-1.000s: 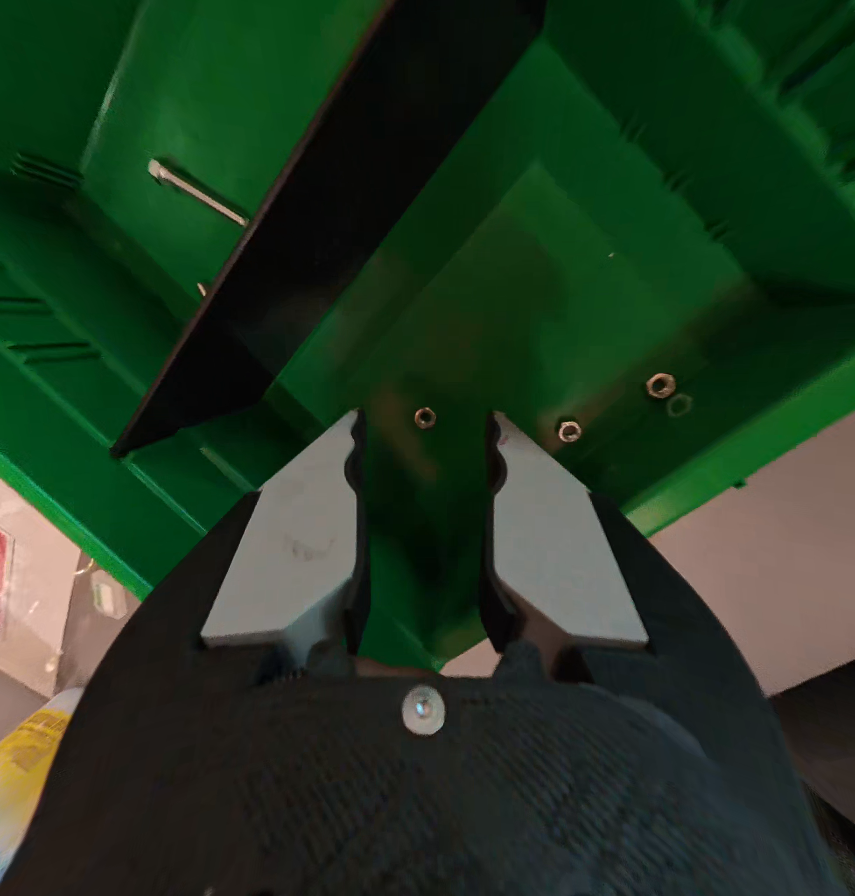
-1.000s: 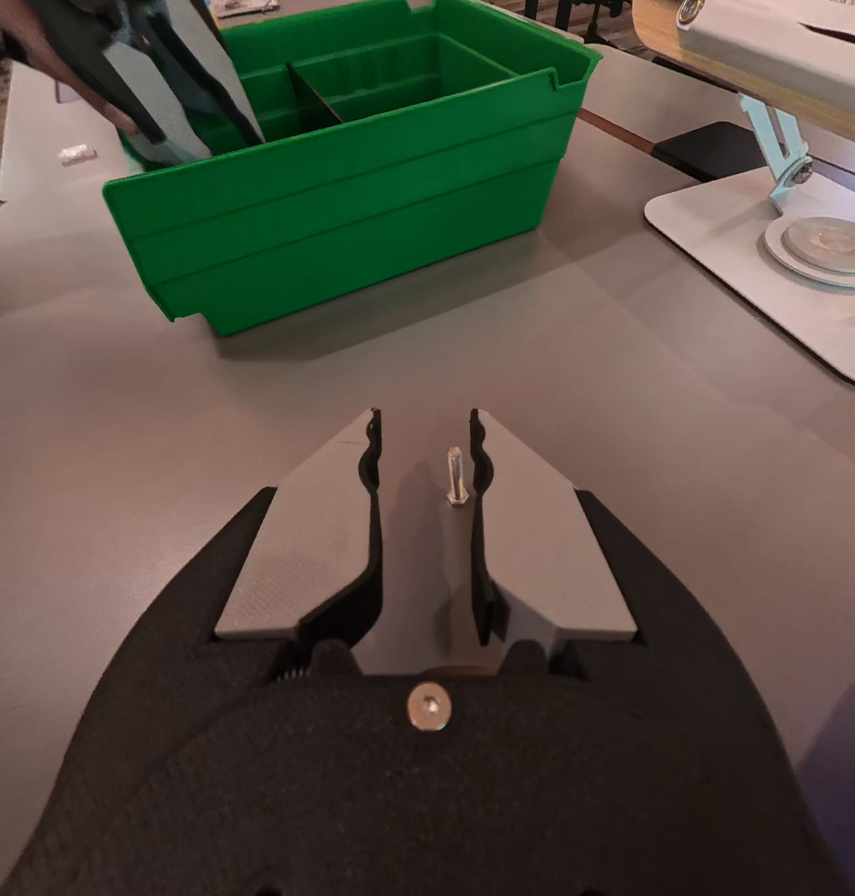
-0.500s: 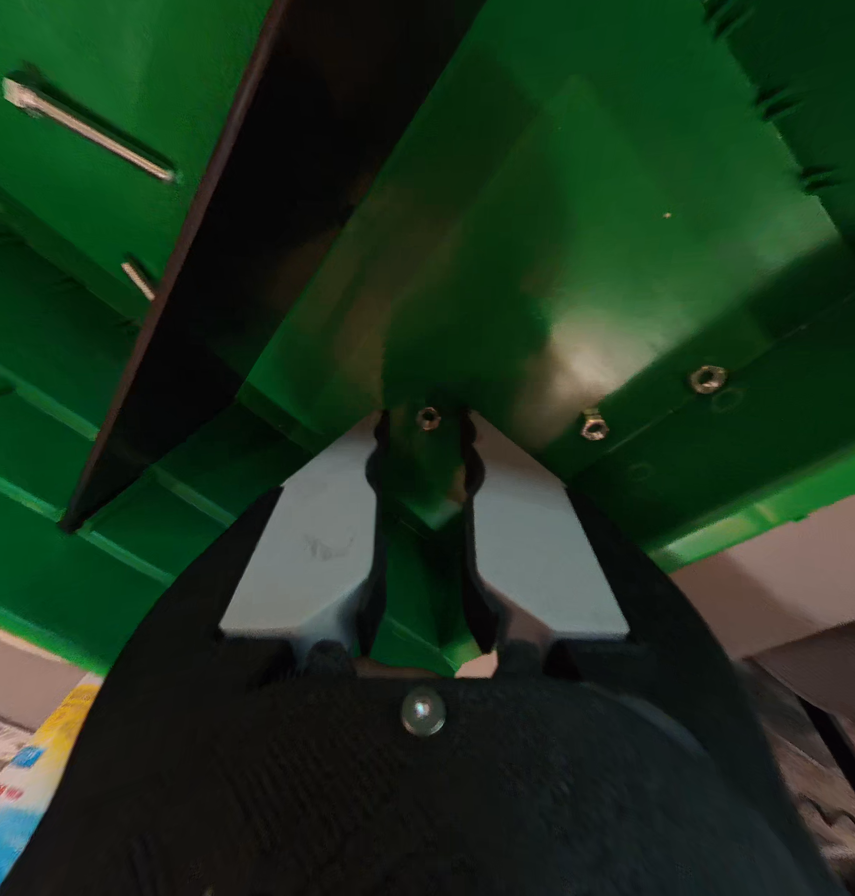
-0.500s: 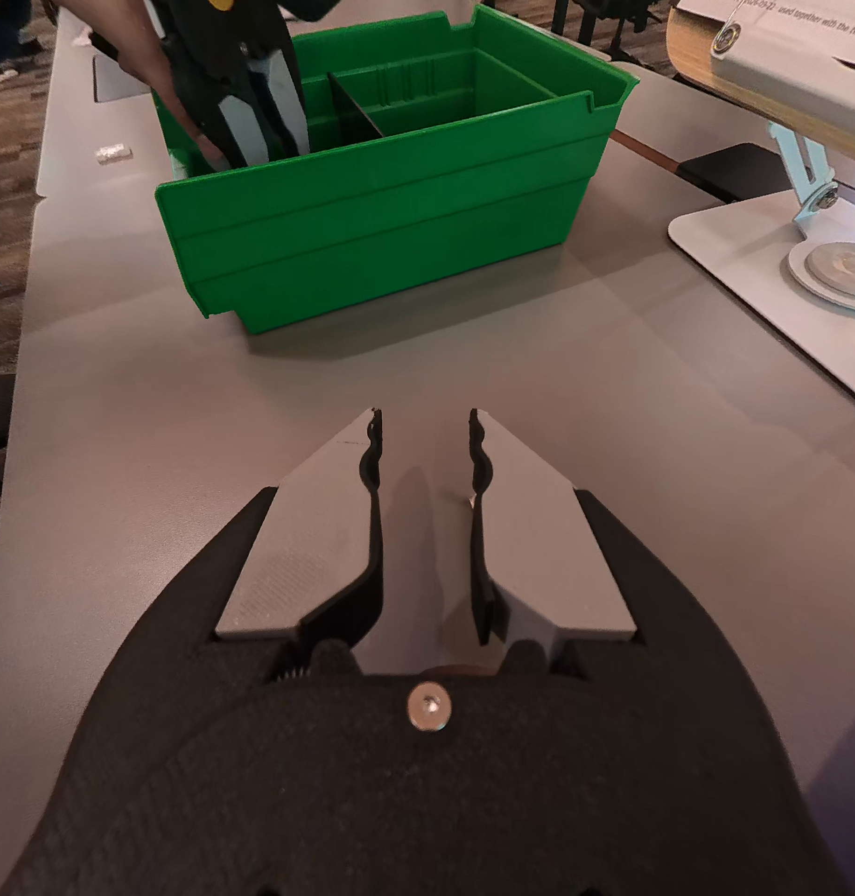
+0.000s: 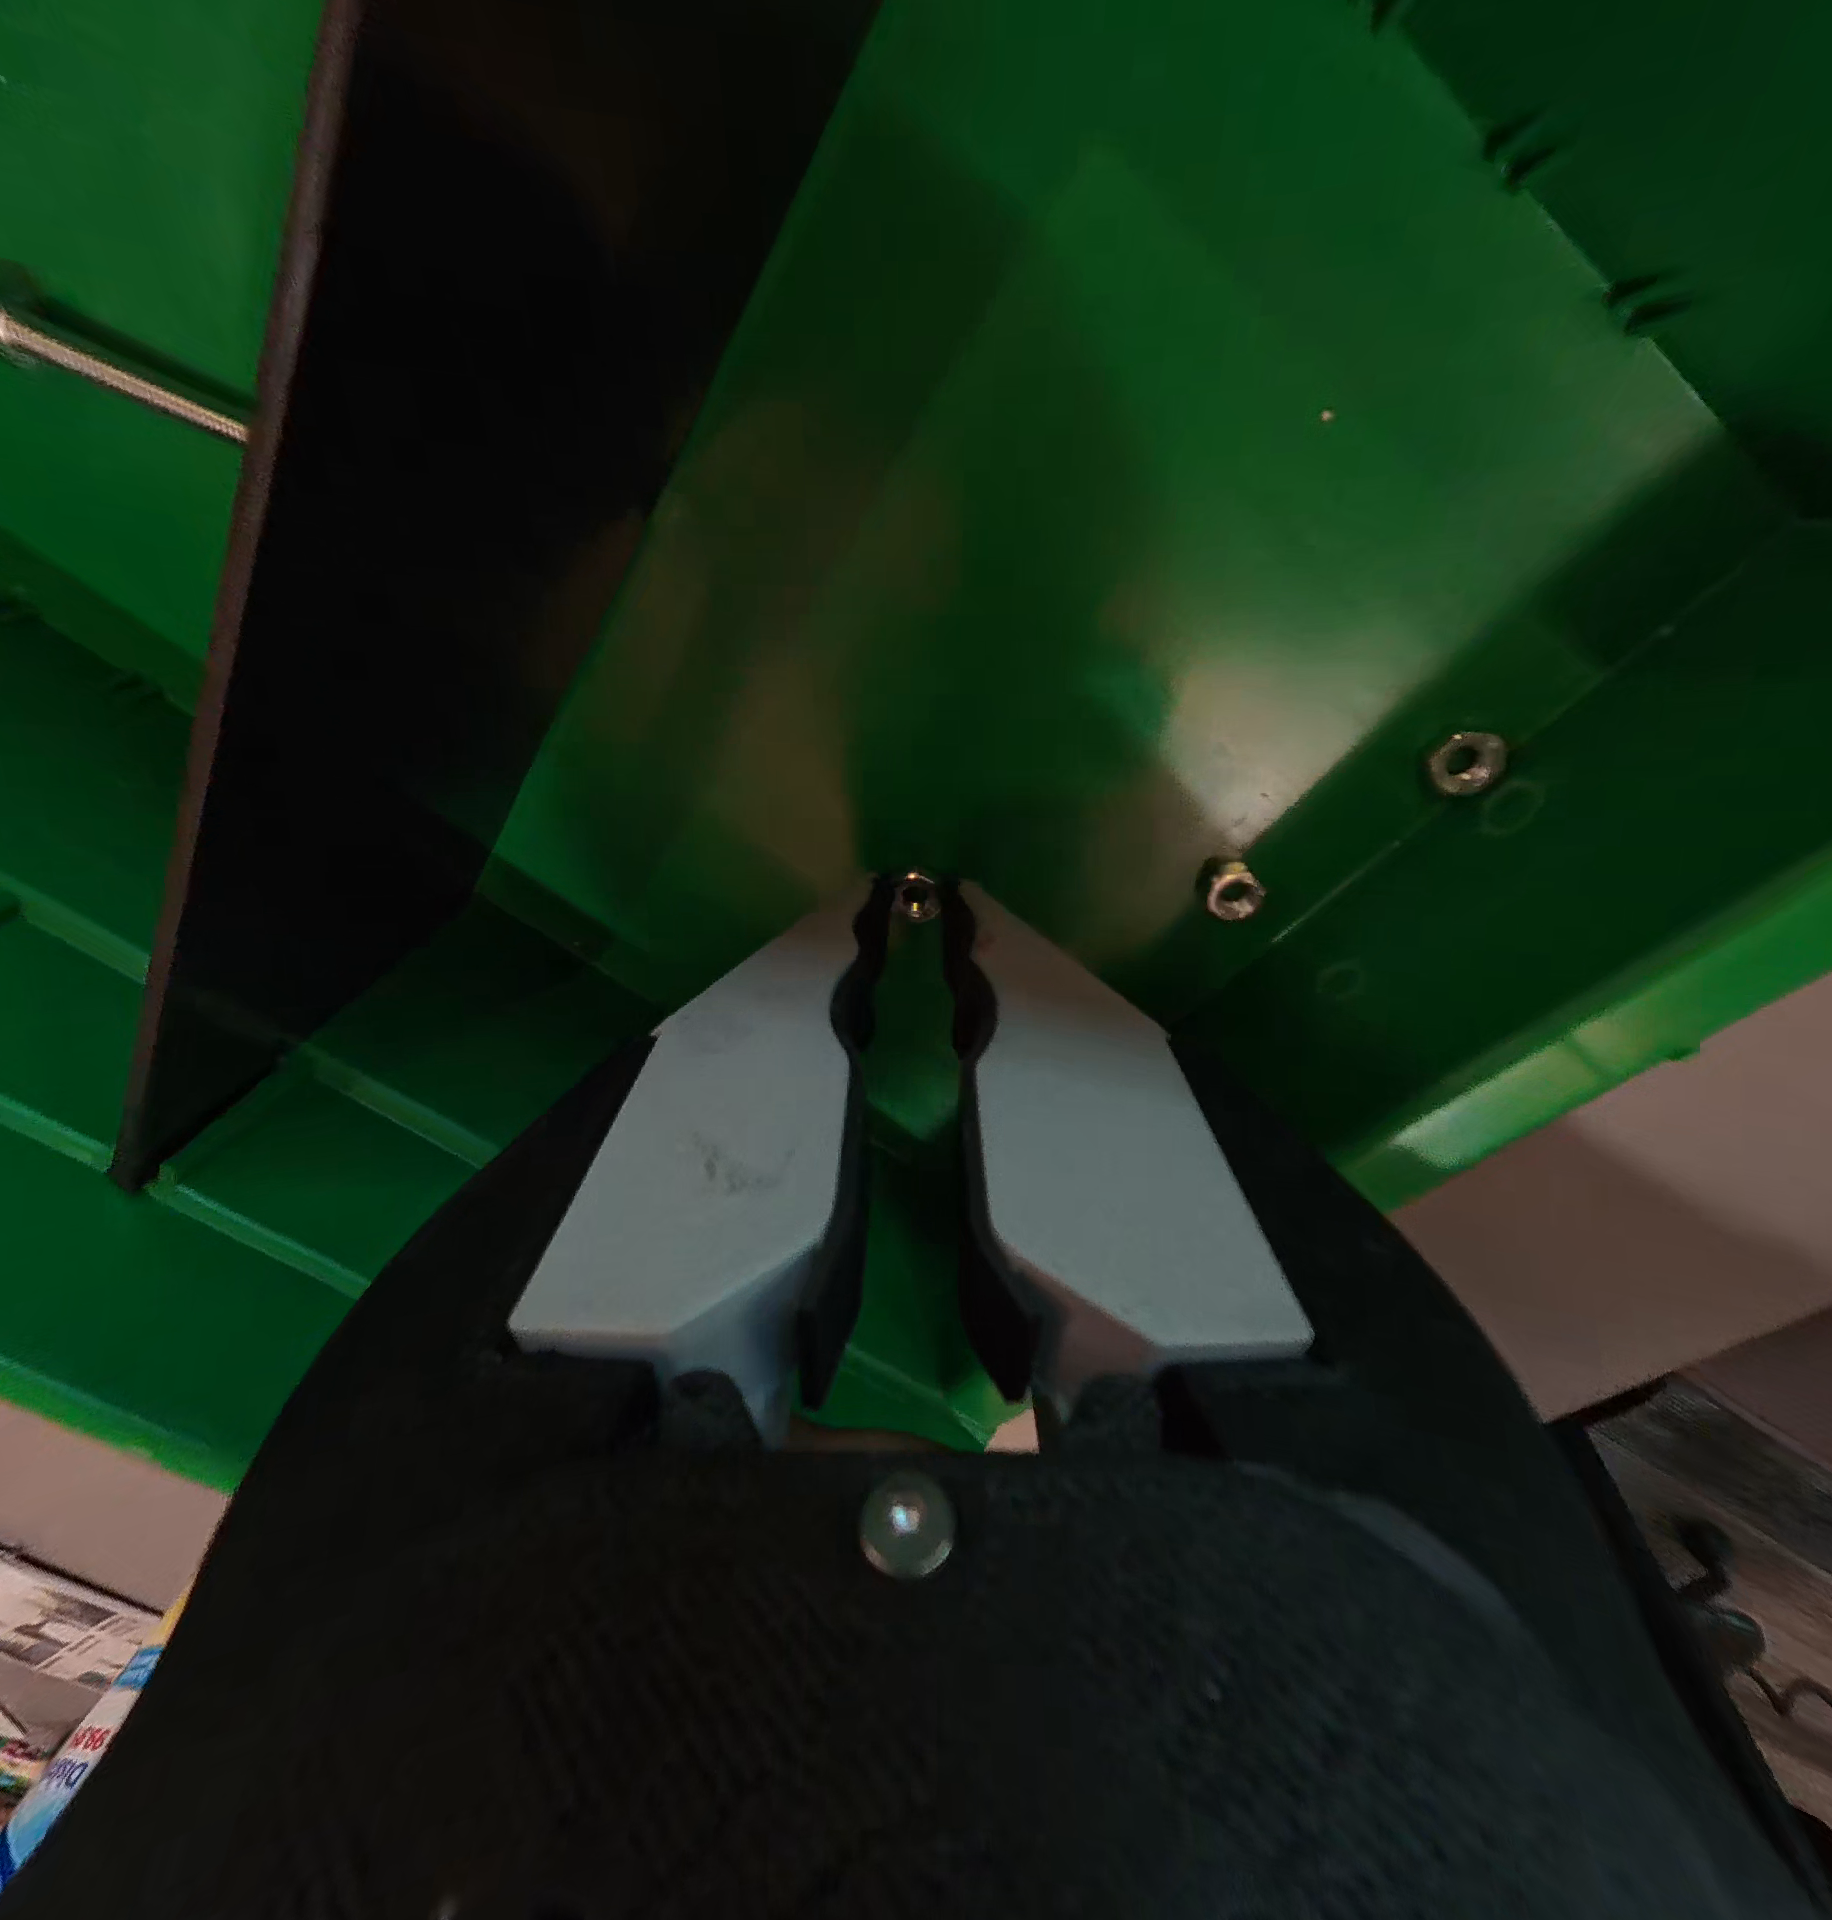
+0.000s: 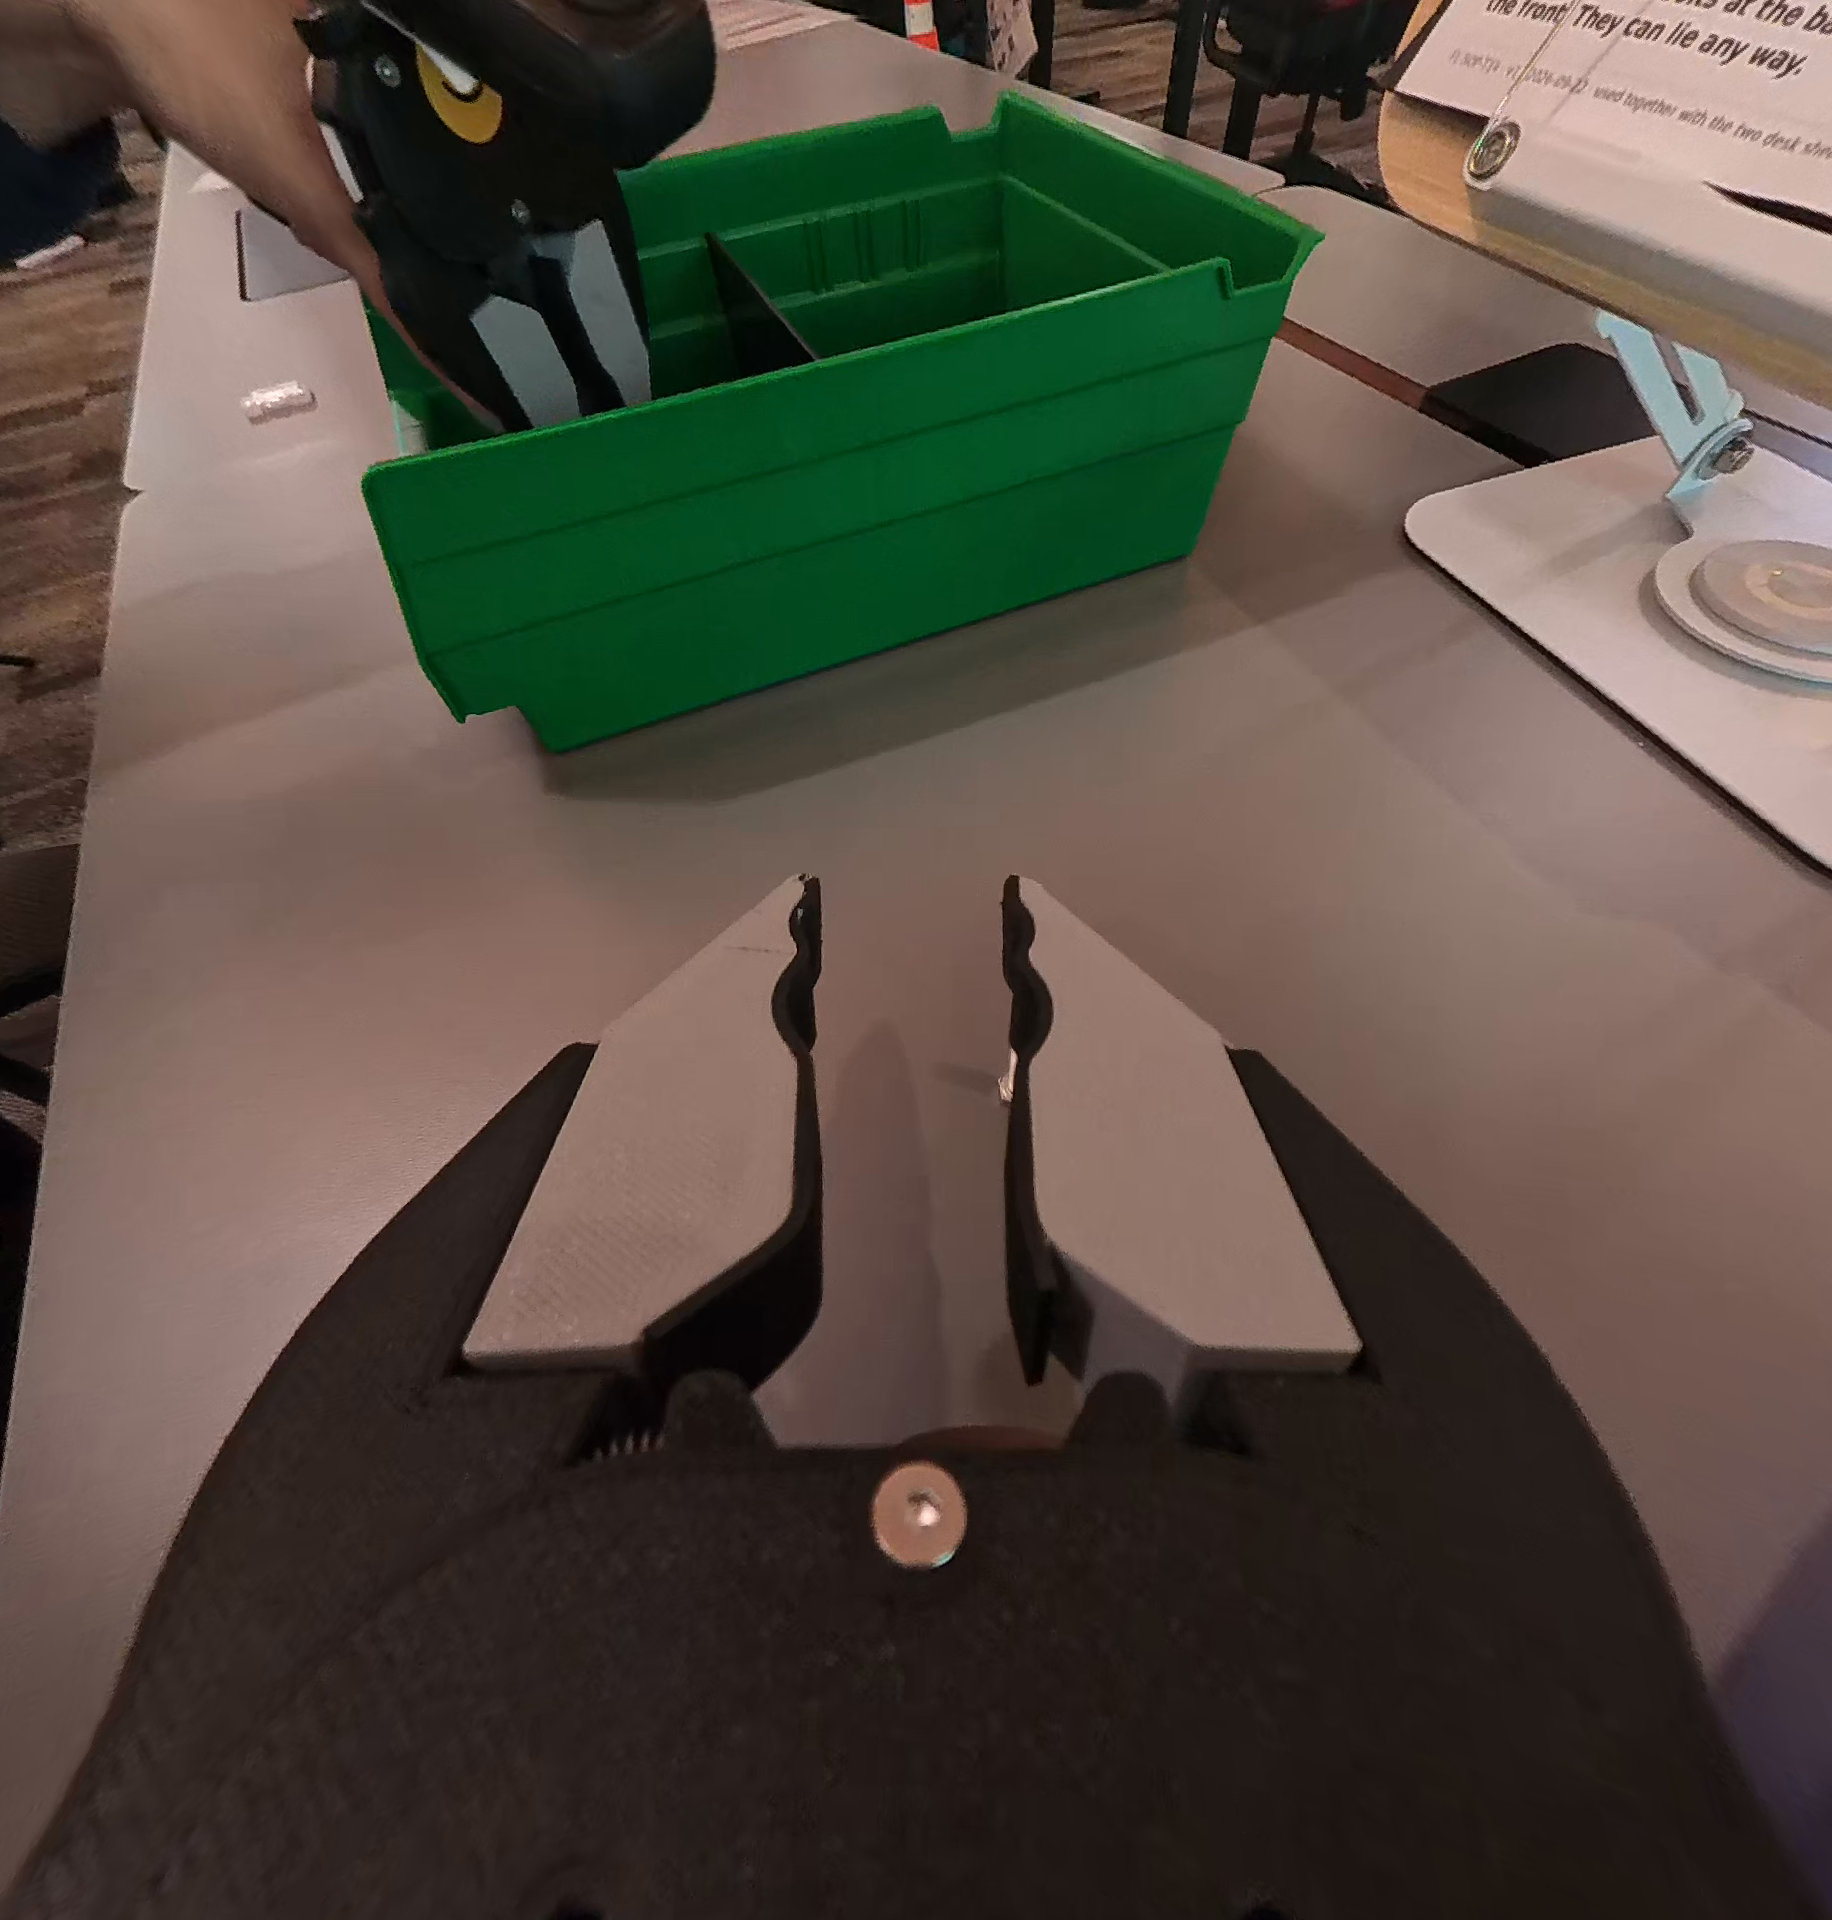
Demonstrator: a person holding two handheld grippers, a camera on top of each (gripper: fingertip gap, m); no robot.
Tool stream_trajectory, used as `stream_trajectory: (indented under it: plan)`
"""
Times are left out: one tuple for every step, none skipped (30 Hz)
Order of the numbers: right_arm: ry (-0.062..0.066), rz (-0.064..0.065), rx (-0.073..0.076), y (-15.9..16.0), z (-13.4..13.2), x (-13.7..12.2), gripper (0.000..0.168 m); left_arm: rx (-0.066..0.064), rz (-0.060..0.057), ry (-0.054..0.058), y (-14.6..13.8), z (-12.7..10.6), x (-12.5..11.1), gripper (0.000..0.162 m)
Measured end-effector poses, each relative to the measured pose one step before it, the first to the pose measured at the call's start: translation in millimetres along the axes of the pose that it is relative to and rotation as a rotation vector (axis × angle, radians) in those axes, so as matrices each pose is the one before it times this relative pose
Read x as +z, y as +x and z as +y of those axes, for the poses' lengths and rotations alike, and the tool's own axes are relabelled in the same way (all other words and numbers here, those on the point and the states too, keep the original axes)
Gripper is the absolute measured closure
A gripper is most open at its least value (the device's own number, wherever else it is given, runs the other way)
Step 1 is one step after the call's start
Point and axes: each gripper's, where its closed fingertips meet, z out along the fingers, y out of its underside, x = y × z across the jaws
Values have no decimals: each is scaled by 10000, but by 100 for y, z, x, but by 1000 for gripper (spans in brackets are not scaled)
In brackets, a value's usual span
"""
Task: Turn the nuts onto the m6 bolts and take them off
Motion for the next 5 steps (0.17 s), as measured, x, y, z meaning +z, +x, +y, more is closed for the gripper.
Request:
stream_trajectory:
  plan:
    - [21,-3,0,-17,-59,-42,137,9,-171,144,-18,-31,-172,153]
    - [20,-2,3,-8,-57,-43,137,-62,-252,270,-210,-173,-360,153]
    - [23,3,-2,3,-58,-50,137,-118,-227,316,-264,-173,-544,153]
    - [25,3,-4,4,-70,-52,137,-135,-257,429,-393,-312,-693,153]
    - [22,-10,3,-28,-52,-37,137,-186,-311,514,-580,-447,-823,153]
